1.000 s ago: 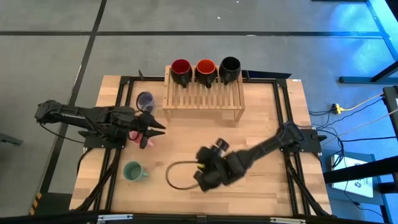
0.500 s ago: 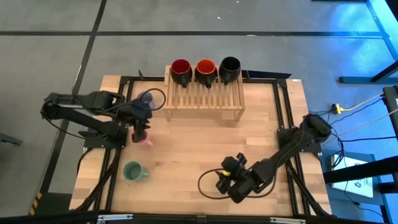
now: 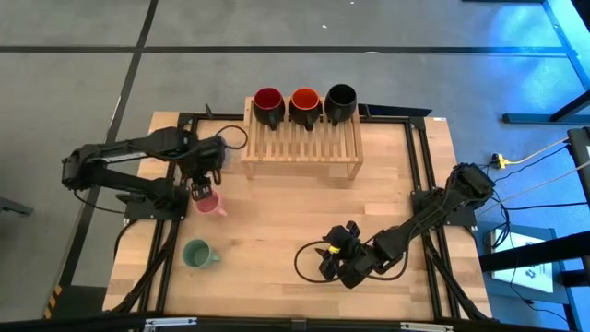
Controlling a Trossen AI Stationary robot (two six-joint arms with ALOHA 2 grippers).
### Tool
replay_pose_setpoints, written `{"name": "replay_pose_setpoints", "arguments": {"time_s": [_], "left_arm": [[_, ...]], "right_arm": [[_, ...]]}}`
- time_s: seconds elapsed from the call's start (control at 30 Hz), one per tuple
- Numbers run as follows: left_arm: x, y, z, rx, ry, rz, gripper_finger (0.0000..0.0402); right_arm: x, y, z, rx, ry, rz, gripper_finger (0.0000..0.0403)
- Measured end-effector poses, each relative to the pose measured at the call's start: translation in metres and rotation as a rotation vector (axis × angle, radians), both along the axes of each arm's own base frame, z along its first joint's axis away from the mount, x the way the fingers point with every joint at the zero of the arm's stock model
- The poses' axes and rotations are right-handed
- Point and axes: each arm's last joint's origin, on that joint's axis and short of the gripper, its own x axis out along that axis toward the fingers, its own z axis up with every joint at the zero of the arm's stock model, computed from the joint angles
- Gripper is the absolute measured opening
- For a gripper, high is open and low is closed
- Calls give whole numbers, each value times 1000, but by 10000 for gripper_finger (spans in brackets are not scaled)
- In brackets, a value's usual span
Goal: Place coffee mugs
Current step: Put the pink mug on the shelf
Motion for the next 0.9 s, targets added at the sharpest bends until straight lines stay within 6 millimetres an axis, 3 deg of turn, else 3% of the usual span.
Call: {"name": "replay_pose_setpoints", "arguments": {"time_s": [0.27,0.63,0.9], "left_arm": [[11,6,-44,-41,165,-199,190],[15,6,-67,-74,155,-212,185],[18,7,-72,-55,122,-241,136]], "right_arm": [[3,-10,-1,-36,17,-38,198],[3,-13,-2,-68,19,-56,198],[3,-14,-1,-94,2,-76,198]]}}
